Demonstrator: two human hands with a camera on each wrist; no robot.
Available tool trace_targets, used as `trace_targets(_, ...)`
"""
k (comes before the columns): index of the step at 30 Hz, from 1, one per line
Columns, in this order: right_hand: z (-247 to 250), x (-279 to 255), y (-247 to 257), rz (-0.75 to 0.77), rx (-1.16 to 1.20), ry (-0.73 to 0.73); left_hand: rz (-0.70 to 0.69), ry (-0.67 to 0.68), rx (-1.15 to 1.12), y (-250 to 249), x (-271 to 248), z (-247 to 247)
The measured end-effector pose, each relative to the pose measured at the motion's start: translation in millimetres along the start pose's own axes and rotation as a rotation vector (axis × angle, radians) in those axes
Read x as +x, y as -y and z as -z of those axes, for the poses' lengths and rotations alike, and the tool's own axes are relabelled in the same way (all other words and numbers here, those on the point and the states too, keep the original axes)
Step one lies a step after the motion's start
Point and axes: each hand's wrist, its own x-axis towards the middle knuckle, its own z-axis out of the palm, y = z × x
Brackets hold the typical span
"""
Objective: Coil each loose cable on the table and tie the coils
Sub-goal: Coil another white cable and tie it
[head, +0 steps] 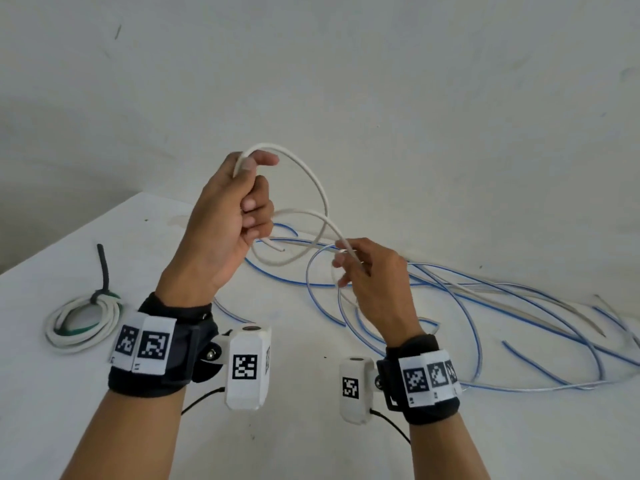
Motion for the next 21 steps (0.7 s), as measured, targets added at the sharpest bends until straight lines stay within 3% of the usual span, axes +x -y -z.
trace_targets(3,15,2,2,0.034,0.041,-0.029,0.069,-0.087,-0.110,5,4,6)
trace_targets(6,35,2,0,0.008,0.091,-0.029,0.055,-0.177,-0.214,6,8,15)
trace_targets(10,54,7,-32,-0.205,-0.425,0.031,0.015,-0.198,-0.229,-2,9,24)
trace_targets(12,59,5,-40,-0.298,-0.599,0.065,0.057,-0.138,-0.234,-6,7,25)
trace_targets(14,57,3,-39,-0.279,-0.594,0.085,0.115,-0.037,-0.146,-6,5,19)
trace_targets(18,35,4,-15,0.023,-0.189,-0.048,0.211,0.187,0.170,7,-5,-9)
trace_targets(21,15,2,-2,0.143,-0.058,0.005,0.276,0.332,0.257,12,-13,-23)
